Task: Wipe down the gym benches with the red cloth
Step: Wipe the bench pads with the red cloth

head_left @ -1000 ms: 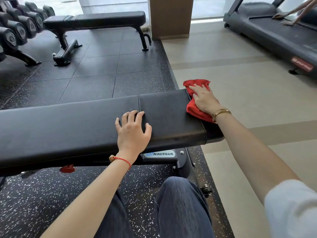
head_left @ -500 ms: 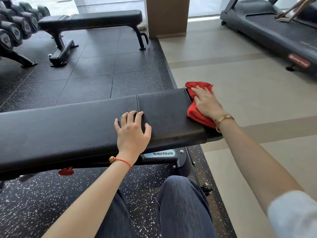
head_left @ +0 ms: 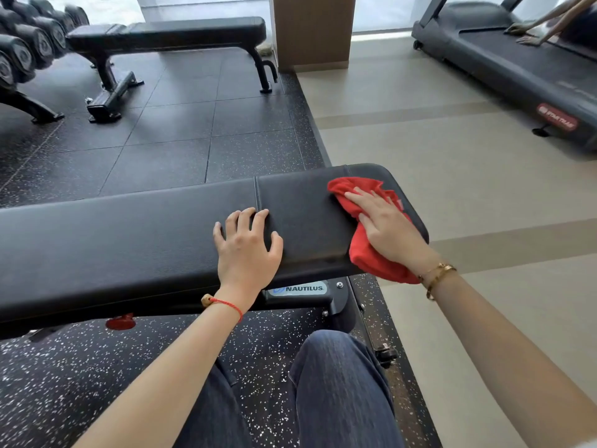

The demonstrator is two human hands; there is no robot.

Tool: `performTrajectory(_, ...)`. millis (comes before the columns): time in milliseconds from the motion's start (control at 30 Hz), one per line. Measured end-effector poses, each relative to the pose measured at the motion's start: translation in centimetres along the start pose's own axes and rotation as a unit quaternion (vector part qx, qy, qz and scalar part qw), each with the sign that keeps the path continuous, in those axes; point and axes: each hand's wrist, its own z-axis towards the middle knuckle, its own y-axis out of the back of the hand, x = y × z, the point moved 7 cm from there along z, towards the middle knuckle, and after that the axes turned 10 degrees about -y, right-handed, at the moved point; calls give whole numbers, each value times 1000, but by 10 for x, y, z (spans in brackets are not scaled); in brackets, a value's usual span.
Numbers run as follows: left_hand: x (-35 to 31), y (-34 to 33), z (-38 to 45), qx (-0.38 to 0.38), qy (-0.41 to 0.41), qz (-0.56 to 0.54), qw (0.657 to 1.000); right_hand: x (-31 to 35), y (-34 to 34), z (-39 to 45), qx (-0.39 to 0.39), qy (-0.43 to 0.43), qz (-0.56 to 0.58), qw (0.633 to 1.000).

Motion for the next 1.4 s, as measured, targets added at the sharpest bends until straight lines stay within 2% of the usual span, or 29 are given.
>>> performTrajectory(167,-3,1,1,3,10,-1,1000,-25,8,64,-33,-128,-39,991)
performTrajectory(233,-2,1,1,5,11,-1,1000,-14,1,83,-30,-145,-27,989)
performTrajectory(367,-2,2,1,3,13,-3,1000,33,-21,81,-11,-77,-38,996)
performTrajectory(567,-1,3,1,3,12,-8,1000,70,-32,-2,9,75,-26,997)
performTrajectory(633,-1,3,1,6,9,-12,1000,57,-26,-12,7,68,-29,997)
performTrajectory(767,1,2,-2,22,2,-21,1000,38,-17,15,-15,-21,-34,999)
performTrajectory(933,3,6,-3,39,3,-58,998,58,-33,63,-7,-92,-56,994)
performTrajectory(1033,23,26,-10,6,-7,-51,999,104,-55,65,2,-51,-55,997)
performTrajectory(1133,66,45,-19,-14,31,-12,999,168,-90,33,11,67,-44,997)
performTrajectory(1200,96,57,-26,-25,61,4,998,184,-100,18,13,113,-38,993)
performTrajectory(1300,138,70,-36,-41,96,16,994,180,-100,28,51,110,-15,993)
performTrajectory(1400,169,76,-43,-37,119,28,992,185,-104,53,55,89,-24,994)
